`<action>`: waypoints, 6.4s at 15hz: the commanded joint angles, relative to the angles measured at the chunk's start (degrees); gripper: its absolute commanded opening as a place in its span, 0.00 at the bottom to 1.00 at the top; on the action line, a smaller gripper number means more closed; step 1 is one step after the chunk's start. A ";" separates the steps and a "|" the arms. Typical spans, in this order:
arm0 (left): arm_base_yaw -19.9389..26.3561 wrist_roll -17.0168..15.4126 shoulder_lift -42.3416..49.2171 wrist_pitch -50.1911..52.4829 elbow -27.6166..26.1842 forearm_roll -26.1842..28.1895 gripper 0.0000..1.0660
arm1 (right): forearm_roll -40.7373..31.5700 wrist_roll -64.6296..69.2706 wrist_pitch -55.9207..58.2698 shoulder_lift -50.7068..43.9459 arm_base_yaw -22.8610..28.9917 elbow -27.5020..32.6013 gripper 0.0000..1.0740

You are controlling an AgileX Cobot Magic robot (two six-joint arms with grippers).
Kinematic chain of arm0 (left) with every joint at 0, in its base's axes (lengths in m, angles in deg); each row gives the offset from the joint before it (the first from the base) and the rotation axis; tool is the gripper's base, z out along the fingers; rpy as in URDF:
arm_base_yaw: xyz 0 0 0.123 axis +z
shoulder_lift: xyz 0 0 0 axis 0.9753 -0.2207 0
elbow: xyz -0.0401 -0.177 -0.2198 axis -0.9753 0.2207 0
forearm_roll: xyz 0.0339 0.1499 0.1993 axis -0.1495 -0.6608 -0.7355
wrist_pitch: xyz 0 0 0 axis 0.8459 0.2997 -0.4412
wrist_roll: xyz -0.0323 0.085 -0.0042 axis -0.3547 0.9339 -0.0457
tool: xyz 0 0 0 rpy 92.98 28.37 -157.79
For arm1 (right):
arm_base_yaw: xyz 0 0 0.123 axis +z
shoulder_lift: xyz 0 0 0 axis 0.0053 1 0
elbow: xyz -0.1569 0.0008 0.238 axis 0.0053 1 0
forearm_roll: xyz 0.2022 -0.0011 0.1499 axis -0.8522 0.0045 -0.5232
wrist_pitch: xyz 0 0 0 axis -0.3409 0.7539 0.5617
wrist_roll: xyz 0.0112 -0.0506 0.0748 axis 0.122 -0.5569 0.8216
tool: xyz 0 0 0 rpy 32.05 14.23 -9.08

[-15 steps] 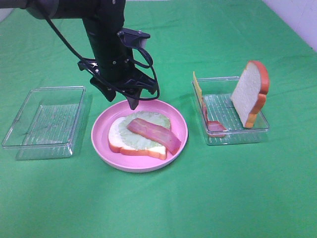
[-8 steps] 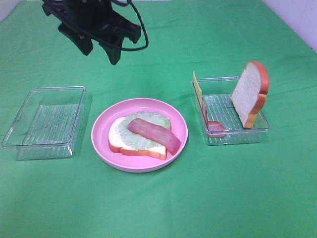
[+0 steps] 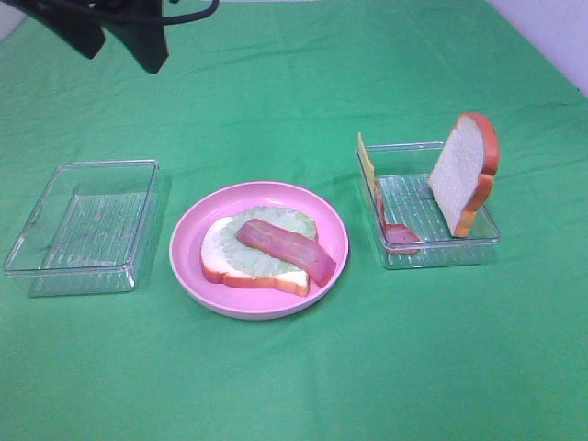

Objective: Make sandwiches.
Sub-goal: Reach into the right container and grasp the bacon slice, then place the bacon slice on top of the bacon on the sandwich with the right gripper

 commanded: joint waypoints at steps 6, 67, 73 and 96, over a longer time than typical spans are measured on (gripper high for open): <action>-0.11 -0.34 30.42 -1.49 31.86 0.46 0.55 | 0.06 -0.06 -0.52 -0.80 -0.34 0.17 0.66; -0.11 7.28 94.37 9.57 64.74 -0.46 0.55 | 2.41 17.07 12.66 127.20 24.41 -76.55 0.62; -0.11 7.28 94.37 9.57 64.74 -0.46 0.55 | 3.84 17.25 12.26 129.43 24.98 -76.55 0.55; -0.11 7.28 94.37 9.57 64.74 -0.46 0.55 | 4.30 17.13 12.66 116.83 24.98 -76.55 0.00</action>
